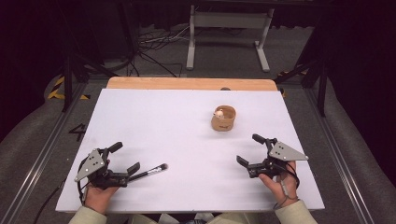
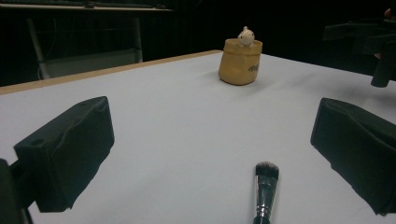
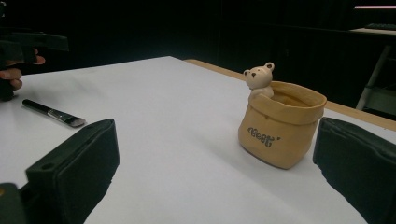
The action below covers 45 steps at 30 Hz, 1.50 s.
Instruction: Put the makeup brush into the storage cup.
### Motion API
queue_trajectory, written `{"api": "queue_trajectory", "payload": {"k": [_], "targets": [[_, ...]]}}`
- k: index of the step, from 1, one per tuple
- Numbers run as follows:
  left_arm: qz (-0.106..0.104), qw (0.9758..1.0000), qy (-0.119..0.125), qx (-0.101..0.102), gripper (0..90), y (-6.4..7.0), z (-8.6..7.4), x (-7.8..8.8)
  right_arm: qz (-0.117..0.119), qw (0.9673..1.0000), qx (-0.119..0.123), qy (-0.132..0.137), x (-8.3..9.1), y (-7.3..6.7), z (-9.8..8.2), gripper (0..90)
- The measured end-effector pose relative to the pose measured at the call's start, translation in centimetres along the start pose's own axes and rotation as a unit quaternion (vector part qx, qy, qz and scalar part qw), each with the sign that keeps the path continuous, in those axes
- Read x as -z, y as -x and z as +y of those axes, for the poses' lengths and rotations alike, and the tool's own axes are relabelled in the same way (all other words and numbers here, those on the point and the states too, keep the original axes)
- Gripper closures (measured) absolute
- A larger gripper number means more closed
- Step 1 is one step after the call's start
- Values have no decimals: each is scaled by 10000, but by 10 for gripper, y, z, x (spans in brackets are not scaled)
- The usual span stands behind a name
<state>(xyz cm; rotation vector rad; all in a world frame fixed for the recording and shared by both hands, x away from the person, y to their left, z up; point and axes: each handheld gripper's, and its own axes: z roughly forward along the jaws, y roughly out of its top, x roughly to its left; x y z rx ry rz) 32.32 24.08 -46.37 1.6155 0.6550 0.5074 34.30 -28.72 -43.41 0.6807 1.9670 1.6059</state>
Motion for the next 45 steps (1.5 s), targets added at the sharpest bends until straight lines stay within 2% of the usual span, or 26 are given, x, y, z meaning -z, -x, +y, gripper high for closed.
{"api": "queue_trajectory", "payload": {"k": [26,29,34,36,37,38,40,42,43,45], "targets": [[-9,10000,-64,-8,5,1,3,-1,43,10000,-9,55,3,1,1,13],[1,9996,-256,100,5,1,8,-6,41,10000,-4,46,3,1,1,13],[-28,9988,-479,27,4,6,18,-12,41,10000,-22,25,3,2,-1,13],[-68,9977,-672,13,4,8,24,-14,44,10000,-23,9,3,2,-1,14],[-26,9962,-868,-50,3,10,30,-16,48,10000,-35,11,3,2,-1,14],[-26,9962,-868,-50,3,10,30,-16,48,10000,-35,11,3,2,-1,14],[24,9930,-1153,-270,3,12,39,-18,54,10000,-49,-10,3,3,-1,14],[11,9905,-1332,-328,5,14,44,-20,67,10000,-60,-19,3,3,-2,14],[49,9883,-1477,-368,5,15,48,-22,67,10000,-63,-28,3,3,-2,14],[66,9854,-1654,-409,5,16,53,-24,75,9999,-70,-37,3,3,-2,14]]}}
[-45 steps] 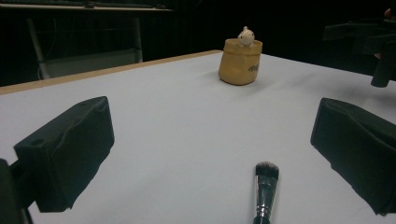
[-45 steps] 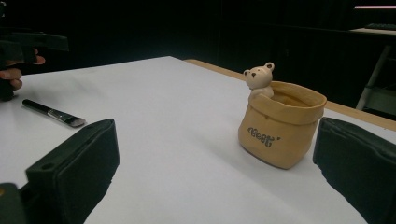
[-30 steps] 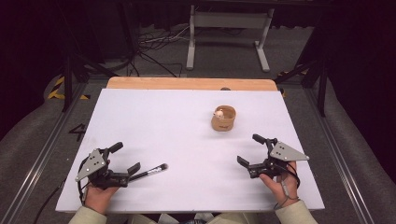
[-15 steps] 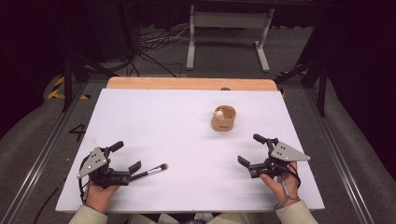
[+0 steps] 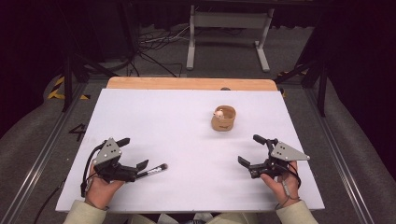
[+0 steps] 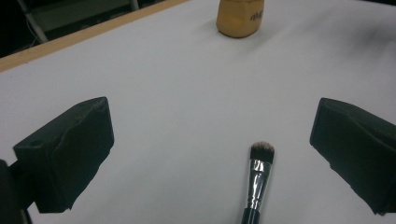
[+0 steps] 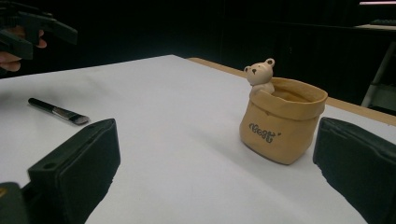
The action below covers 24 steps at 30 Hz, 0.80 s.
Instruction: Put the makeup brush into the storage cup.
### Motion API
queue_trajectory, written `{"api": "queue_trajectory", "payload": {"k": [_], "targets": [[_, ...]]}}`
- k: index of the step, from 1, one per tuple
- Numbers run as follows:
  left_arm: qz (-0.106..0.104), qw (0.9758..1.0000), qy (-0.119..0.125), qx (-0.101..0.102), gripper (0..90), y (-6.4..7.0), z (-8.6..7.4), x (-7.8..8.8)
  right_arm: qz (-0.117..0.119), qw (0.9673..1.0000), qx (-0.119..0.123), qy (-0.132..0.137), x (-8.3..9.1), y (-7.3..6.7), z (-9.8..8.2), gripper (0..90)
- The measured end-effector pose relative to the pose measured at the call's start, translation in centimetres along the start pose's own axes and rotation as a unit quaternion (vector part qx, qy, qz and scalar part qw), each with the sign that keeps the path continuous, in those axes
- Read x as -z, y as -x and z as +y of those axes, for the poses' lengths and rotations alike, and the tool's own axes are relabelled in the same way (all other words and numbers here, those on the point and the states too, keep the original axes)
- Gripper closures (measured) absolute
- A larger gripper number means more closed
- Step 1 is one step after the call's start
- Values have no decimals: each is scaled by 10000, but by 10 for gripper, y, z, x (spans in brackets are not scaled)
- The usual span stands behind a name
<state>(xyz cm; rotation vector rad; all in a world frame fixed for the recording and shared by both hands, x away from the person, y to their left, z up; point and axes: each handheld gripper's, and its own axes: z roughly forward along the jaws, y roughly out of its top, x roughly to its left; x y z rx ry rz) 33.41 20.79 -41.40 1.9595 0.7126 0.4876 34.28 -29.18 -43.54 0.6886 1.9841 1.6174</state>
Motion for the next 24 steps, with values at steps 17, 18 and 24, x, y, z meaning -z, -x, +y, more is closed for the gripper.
{"api": "queue_trajectory", "payload": {"k": [17,18,24], "targets": [[-105,9893,-1446,-166,5,-3,27,-7,26,10000,-47,-55,2,1,-2,15],[-106,9877,-1549,-200,5,-3,28,-8,28,10000,-49,-62,2,1,-2,15],[-205,9815,-1904,-54,7,-3,33,-13,44,9999,-66,-72,2,1,-2,17]]}}
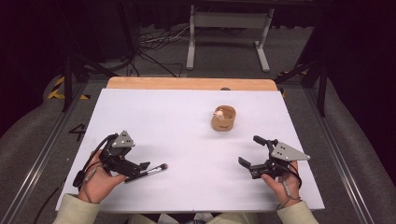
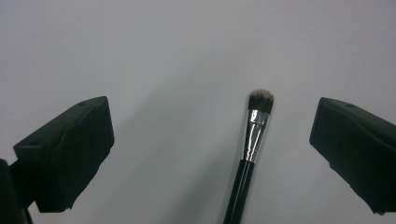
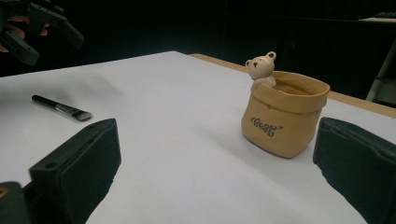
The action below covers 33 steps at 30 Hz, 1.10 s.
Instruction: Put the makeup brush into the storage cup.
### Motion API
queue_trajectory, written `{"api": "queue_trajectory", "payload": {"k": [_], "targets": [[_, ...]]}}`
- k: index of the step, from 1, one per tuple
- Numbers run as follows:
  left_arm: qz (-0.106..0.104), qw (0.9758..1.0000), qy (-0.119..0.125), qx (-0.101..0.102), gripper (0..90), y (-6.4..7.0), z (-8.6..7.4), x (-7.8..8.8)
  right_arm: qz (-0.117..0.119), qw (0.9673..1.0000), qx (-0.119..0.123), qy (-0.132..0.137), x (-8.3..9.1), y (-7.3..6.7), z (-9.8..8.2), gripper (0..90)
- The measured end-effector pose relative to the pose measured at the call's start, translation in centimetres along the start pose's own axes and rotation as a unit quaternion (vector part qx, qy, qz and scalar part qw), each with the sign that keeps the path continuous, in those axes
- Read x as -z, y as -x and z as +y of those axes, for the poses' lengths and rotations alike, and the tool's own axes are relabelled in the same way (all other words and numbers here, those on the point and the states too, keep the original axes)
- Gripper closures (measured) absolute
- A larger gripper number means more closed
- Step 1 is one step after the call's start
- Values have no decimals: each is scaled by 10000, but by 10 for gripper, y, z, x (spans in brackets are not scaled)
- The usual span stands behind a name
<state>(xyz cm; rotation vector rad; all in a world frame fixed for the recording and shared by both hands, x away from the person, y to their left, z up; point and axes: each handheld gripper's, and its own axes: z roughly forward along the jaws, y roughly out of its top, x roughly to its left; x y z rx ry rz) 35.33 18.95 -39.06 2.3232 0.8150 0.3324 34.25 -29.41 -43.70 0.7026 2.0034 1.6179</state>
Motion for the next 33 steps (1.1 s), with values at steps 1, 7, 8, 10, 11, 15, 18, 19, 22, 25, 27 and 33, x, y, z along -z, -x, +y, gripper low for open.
{"api": "queue_trajectory", "payload": {"k": [1,7,8,10,11,15,18,19,22,25,27,33], "targets": [[3,10000,-28,-24,7,-1,1,0,4,10000,-4,0,0,0,0,17],[4,9997,-234,-62,11,0,6,1,4,10000,-14,-10,1,1,0,17],[14,9996,-286,-71,11,0,7,2,7,10000,-14,-12,1,1,0,17],[17,9995,-308,-50,11,0,9,3,5,10000,-15,12,1,0,0,26],[19,9995,-325,-51,11,-1,10,4,1,10000,-12,40,2,1,0,27],[-7,9986,-529,-81,11,-1,13,2,7,10000,-46,49,2,1,0,26],[-53,9975,-691,-110,15,0,14,-1,7,10000,-45,28,2,1,0,26],[-48,9972,-743,-107,15,0,14,-2,10,10000,-51,29,2,1,0,25],[-11,9972,-732,-148,15,-1,14,-3,12,10000,-51,33,2,2,-1,24],[-78,9968,-790,-123,21,-1,13,-5,7,10000,-54,34,2,2,-1,24],[-142,9957,-903,-125,21,-2,13,-9,2,10000,-65,26,3,2,-1,24],[-209,9921,-1226,-171,29,0,11,-19,-3,10000,-67,20,3,2,-1,24]]}}
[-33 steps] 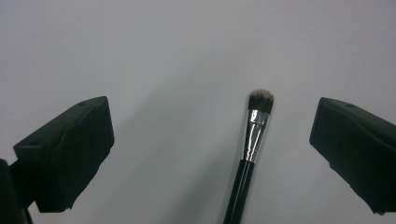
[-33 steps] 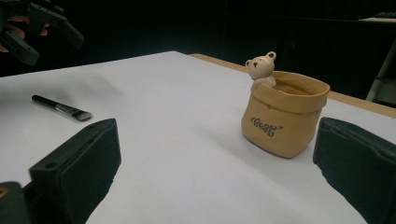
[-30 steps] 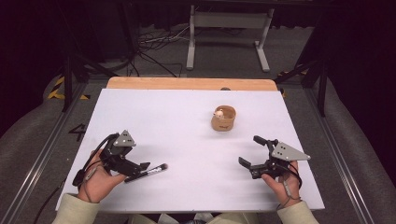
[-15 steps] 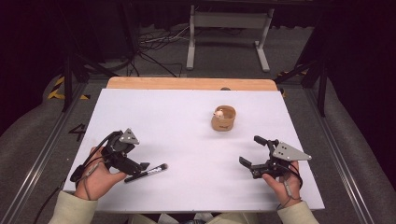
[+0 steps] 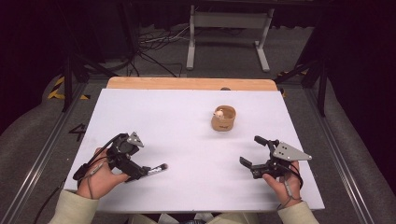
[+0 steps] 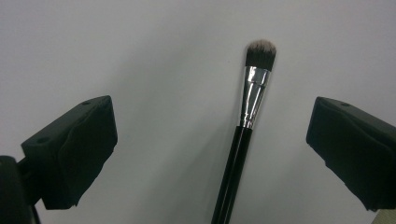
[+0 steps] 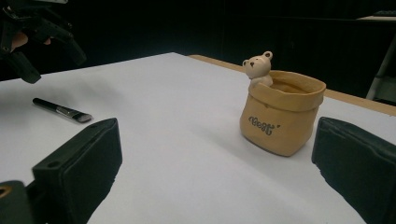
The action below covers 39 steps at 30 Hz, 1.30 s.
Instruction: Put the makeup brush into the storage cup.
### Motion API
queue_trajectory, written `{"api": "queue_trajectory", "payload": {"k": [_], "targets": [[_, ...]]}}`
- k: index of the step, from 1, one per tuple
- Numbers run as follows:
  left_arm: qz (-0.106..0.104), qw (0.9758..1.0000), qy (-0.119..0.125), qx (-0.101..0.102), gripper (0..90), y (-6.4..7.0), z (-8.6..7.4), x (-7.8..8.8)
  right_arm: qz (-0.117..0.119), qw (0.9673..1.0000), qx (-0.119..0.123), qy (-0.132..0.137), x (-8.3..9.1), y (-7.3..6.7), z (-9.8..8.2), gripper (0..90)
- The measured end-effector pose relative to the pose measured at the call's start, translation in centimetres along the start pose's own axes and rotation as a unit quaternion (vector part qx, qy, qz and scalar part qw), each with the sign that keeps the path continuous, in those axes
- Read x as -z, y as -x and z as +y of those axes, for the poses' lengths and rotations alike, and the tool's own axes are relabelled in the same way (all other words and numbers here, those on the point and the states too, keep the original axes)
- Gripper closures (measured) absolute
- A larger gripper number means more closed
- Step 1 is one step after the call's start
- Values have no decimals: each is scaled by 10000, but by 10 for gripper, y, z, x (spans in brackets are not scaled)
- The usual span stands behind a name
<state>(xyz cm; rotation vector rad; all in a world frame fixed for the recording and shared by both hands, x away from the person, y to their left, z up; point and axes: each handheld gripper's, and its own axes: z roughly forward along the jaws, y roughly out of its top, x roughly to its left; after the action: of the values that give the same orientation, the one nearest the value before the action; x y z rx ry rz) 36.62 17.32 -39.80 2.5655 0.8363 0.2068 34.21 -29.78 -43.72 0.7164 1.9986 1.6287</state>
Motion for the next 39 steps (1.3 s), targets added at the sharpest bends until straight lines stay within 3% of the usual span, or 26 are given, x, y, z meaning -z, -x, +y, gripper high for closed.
{"api": "queue_trajectory", "payload": {"k": [15,21,26,31,39], "targets": [[-122,9981,-562,-232,120,6,0,-19,24,10000,-20,-9,0,0,-1,26],[-65,9964,-780,-325,208,8,0,-24,42,10000,-44,-12,0,0,-1,26],[-135,9954,-856,-404,268,9,-1,-27,52,10000,-46,-14,0,0,-1,28],[-308,9933,-1024,-445,421,10,-2,-30,67,10000,-54,-34,0,0,-1,29],[-367,9914,-1136,-545,537,12,-2,-32,99,9999,-56,-51,-1,0,-2,31]]}}
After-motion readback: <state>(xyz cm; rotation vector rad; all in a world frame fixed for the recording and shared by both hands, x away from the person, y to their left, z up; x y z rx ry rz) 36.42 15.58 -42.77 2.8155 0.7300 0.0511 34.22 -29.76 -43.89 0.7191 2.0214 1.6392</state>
